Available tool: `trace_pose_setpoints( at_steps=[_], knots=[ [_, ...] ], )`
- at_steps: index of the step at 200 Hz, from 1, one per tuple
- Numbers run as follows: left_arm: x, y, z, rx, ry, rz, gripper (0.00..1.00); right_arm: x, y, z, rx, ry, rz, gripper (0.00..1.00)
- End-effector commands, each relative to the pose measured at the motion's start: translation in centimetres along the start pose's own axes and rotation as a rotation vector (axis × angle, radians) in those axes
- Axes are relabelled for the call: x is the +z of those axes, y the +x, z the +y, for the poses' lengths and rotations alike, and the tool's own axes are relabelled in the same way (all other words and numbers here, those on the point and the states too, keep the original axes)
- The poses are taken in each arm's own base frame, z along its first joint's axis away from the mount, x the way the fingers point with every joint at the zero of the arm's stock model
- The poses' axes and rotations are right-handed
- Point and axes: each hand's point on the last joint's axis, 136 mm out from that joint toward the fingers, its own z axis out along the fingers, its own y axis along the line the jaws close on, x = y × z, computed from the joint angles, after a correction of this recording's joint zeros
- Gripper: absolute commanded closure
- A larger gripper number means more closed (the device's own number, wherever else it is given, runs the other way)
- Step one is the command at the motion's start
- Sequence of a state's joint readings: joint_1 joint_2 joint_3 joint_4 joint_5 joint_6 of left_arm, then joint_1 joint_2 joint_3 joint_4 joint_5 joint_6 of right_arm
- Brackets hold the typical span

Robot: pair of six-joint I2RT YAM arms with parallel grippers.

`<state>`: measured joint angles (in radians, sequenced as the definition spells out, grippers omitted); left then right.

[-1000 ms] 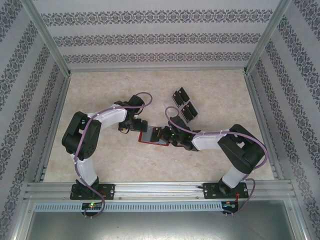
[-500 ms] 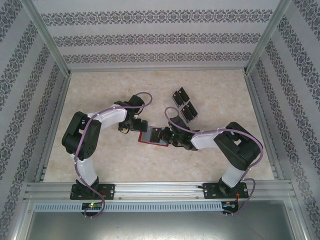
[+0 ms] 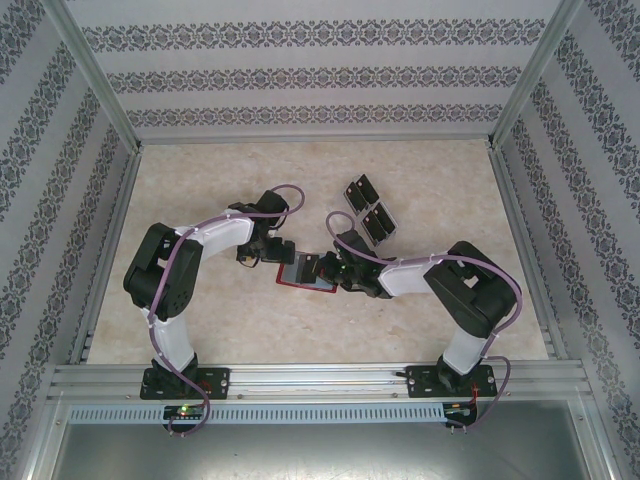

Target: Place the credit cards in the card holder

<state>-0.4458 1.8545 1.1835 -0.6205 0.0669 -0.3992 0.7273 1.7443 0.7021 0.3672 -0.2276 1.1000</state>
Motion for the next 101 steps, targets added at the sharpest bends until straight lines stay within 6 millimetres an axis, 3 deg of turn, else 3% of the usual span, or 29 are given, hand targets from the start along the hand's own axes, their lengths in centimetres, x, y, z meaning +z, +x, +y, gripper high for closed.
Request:
trace_pose_setpoints(
  at_steps=[1,42,67,101],
  knots=[
    [0.7,1.1,-0.1,0.019,-0.008,0.028,0.03,1.0,1.4,-1.2,-0.02,0.067,0.047,1.0],
    [0.4,1.0,-0.2,0.019,-0.003,0.022,0.03,1.1,1.9,-1.5,-0.025,0.083,0.062,1.0],
    [0.4,1.0,-0.3,0.015,0.002,0.024,0.03,0.4,1.7,-1.0,-0.044,0.084,0.058,0.76],
    [-0.2,0.7,-0.5,-0.006,0.017,0.004,0.03,-0.9,1.2,-0.1,-0.079,0.091,0.041,0.67]
  ],
)
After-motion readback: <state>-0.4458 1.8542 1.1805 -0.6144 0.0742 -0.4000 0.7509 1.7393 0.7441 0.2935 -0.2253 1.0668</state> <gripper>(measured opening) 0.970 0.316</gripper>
